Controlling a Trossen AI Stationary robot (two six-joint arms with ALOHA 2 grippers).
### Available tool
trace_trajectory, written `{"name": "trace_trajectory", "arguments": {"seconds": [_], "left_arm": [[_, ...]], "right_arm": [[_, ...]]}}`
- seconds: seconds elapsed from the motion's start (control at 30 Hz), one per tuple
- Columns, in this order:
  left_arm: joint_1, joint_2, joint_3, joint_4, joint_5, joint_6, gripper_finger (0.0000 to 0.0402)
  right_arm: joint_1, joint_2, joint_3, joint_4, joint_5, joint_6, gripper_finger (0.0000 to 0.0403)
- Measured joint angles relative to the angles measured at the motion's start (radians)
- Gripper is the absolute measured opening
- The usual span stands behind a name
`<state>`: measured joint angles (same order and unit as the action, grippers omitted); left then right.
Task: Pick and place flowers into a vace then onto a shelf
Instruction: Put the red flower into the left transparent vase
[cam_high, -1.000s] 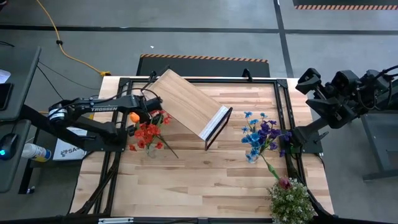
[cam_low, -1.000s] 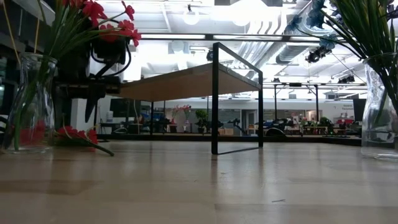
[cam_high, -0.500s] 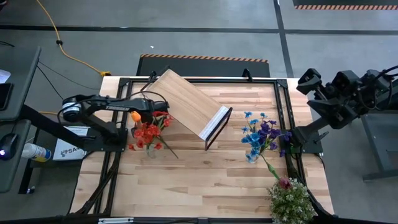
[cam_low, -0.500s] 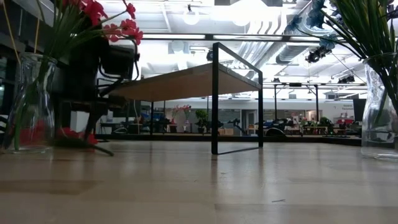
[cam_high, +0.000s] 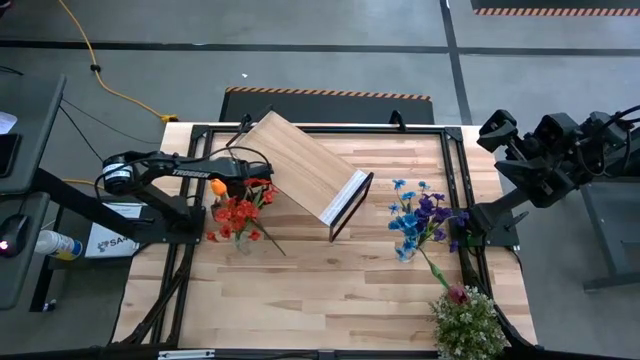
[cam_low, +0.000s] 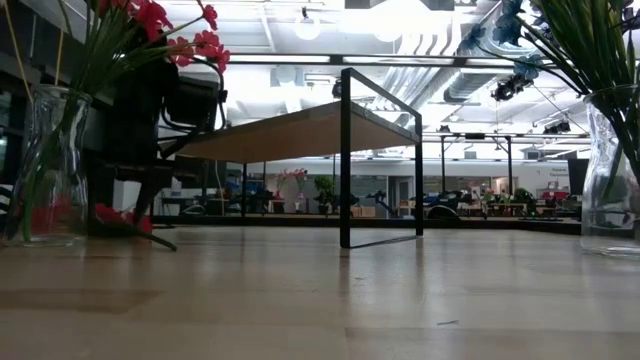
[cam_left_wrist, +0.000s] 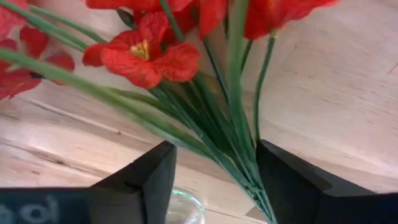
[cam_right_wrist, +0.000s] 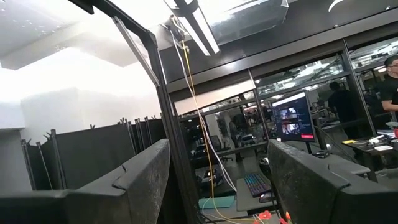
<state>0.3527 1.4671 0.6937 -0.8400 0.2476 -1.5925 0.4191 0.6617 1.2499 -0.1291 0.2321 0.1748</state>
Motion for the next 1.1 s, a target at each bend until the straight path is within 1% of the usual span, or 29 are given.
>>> {"name": "trace_trajectory", "arguments": {"seconds": [0.1,0.17,0.43,0.47,0.53,0.63,0.7,0.8,0.93,1.1], "left_arm": [[0.0,0.0,0.0,-0.013,-0.016,0.003,0.0214],[0.0,0.0,0.0,-0.03,-0.028,0.003,0.0184],[0.0,0.0,0.0,-0.049,-0.08,0.02,0.0034],[0.0,0.0,0.0,-0.049,-0.093,0.02,0.0024],[0.0,-0.005,-0.001,-0.051,-0.11,0.019,0.0024],[0.001,-0.006,-0.002,-0.054,-0.125,0.017,0.0044],[0.001,-0.006,-0.002,-0.057,-0.129,0.017,0.0049],[0.001,-0.01,-0.003,-0.057,-0.149,0.025,0.0023],[0.001,-0.042,-0.006,-0.061,-0.177,0.032,0.0024],[0.001,-0.109,-0.01,-0.119,-0.214,0.025,0.0024]], "right_arm": [[0.0,0.0,0.0,0.0,0.0,0.0,0.0261],[0.0,0.0,0.0,0.005,0.0,0.0,0.0261],[0.0,0.0,0.0,0.019,0.0,-0.001,0.0261],[0.0,0.0,0.0,0.019,0.0,-0.001,0.0261],[0.0,0.0,0.0,0.02,0.0,-0.001,0.0261],[0.0,0.004,0.0,0.027,0.0,-0.001,0.0261],[0.0,0.007,0.0,0.029,0.0,-0.001,0.0261],[0.0,0.008,0.0,0.03,0.0,-0.001,0.0261],[0.0,0.008,0.0,0.038,0.0,-0.001,0.0261],[0.0,0.008,0.0,0.038,0.0,-0.011,0.0261]]}}
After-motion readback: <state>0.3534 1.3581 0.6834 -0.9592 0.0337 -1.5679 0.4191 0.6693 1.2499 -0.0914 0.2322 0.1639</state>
